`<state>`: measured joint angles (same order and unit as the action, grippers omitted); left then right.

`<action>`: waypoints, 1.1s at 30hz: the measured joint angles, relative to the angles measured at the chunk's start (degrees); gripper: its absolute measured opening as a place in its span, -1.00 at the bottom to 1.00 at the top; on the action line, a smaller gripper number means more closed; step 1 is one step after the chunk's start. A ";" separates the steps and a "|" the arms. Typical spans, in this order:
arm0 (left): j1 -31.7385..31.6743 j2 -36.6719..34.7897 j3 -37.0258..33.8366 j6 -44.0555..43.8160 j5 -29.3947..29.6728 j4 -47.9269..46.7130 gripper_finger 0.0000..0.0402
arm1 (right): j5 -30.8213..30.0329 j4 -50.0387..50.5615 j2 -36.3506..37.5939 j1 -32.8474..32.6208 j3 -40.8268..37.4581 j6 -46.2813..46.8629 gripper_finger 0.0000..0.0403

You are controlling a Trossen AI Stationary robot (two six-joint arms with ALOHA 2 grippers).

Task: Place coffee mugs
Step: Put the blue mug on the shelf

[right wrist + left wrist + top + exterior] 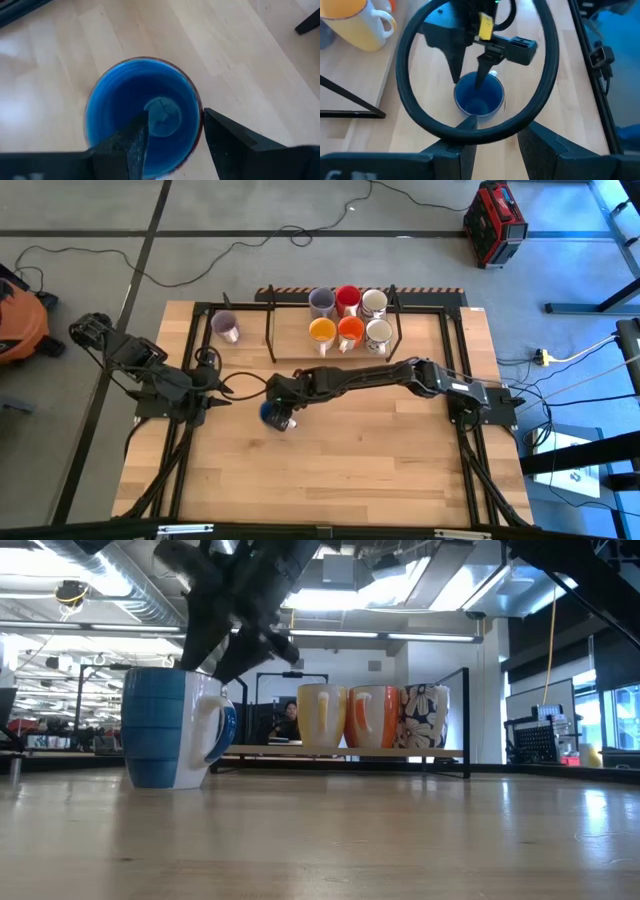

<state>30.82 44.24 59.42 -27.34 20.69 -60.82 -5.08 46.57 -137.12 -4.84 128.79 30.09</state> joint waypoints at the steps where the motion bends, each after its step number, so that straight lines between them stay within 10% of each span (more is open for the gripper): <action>1: -0.08 0.49 0.00 -0.52 0.62 0.31 -0.35 | 0.13 0.20 0.48 -0.04 -0.02 -0.33 -0.13; 9: -4.88 8.73 0.00 2.51 -0.12 2.17 -0.35 | -11.22 6.88 15.51 -3.92 0.38 -4.99 -0.13; 17: -17.58 19.16 0.00 14.94 -13.29 8.56 -0.35 | -24.98 19.28 25.07 -12.33 0.28 -2.15 -0.13; 33: -30.90 35.63 0.00 25.48 -23.31 11.70 -0.15 | -36.64 36.50 29.29 -24.71 0.07 8.82 -0.13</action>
<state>-0.08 79.86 59.42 -1.86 -2.63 -49.12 -41.72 83.07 -107.83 -29.55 128.86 38.91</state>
